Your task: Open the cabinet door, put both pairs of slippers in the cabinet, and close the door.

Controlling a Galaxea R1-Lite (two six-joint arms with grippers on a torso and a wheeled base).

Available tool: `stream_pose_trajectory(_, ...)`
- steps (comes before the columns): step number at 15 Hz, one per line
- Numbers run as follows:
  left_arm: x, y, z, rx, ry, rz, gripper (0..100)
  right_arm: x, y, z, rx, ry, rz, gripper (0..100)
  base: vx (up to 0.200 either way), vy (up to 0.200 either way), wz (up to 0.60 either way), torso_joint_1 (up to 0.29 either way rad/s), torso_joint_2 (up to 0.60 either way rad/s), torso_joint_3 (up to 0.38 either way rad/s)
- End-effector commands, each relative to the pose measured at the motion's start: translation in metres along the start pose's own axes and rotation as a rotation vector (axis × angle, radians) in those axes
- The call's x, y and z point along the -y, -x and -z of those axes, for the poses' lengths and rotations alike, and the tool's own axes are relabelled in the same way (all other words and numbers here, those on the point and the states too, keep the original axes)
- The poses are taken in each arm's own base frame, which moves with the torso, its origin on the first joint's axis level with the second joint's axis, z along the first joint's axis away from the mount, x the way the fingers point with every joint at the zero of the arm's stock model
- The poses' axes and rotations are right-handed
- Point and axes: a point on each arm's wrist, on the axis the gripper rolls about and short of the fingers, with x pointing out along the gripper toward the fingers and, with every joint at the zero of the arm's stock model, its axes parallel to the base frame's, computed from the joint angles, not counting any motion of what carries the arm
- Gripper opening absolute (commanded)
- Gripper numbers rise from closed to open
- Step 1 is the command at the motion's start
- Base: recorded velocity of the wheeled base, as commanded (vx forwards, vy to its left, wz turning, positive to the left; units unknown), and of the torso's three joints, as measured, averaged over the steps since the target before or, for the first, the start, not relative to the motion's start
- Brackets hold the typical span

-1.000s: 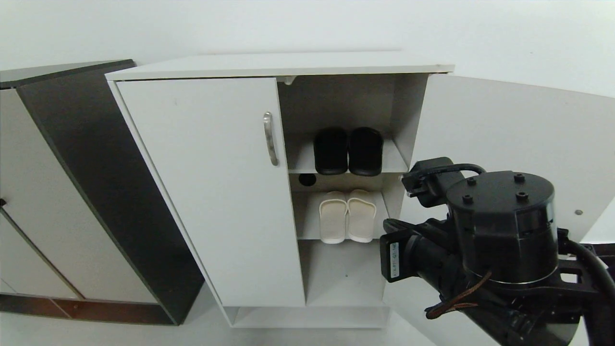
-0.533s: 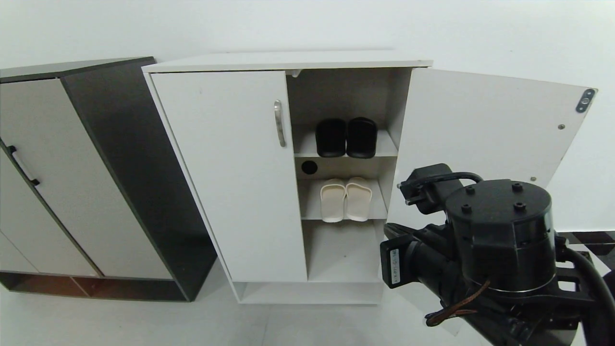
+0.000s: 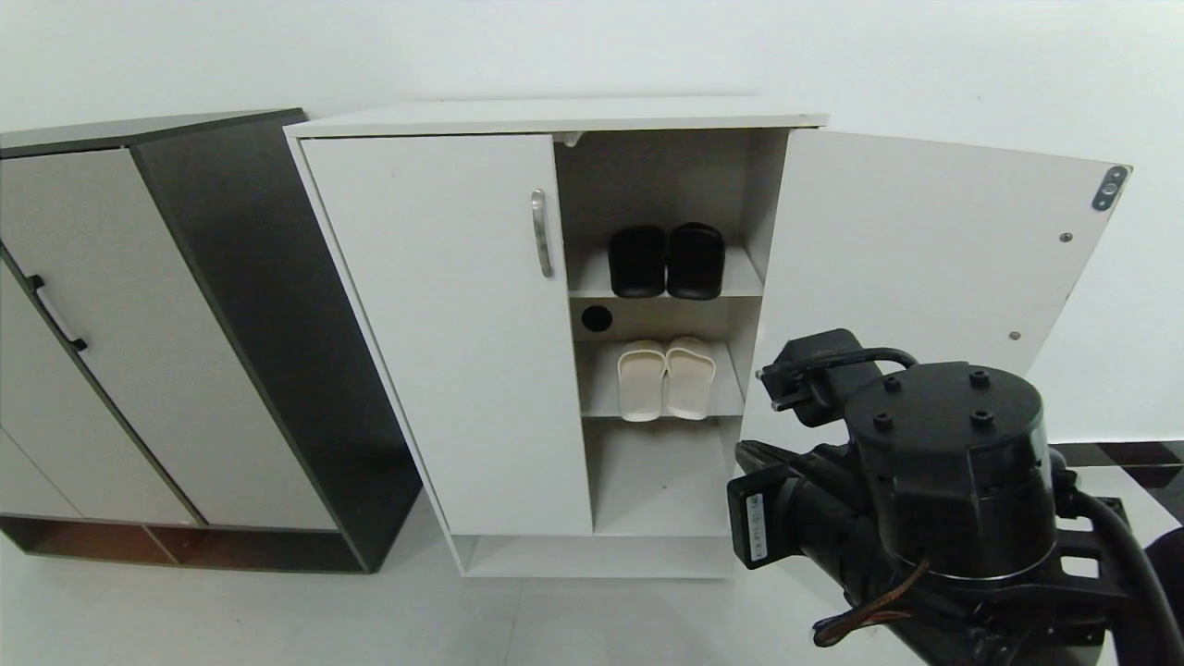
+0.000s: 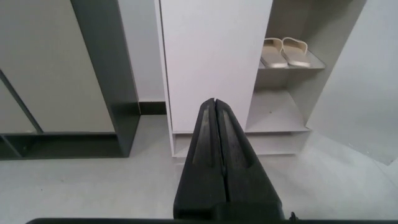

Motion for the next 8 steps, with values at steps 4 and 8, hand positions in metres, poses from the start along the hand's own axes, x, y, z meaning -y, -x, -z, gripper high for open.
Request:
stream_pose_trajectory(4,0.0000,0.0000,0.0000,0.000,0.000,-0.001,0,-0.0007,-0.0037,0.0045,-0.016,0.012,0.005,0,0.000,0.000,0.00,0.000,0.00,0.000)
stream_pose_trajectory(8,0.0000,0.0000,0.0000,0.000,0.002,-0.001,0,-0.0013,-0.0050,0.0067,-0.022,0.017,0.005,0,0.000,0.000,0.00,0.000,0.00,0.000)
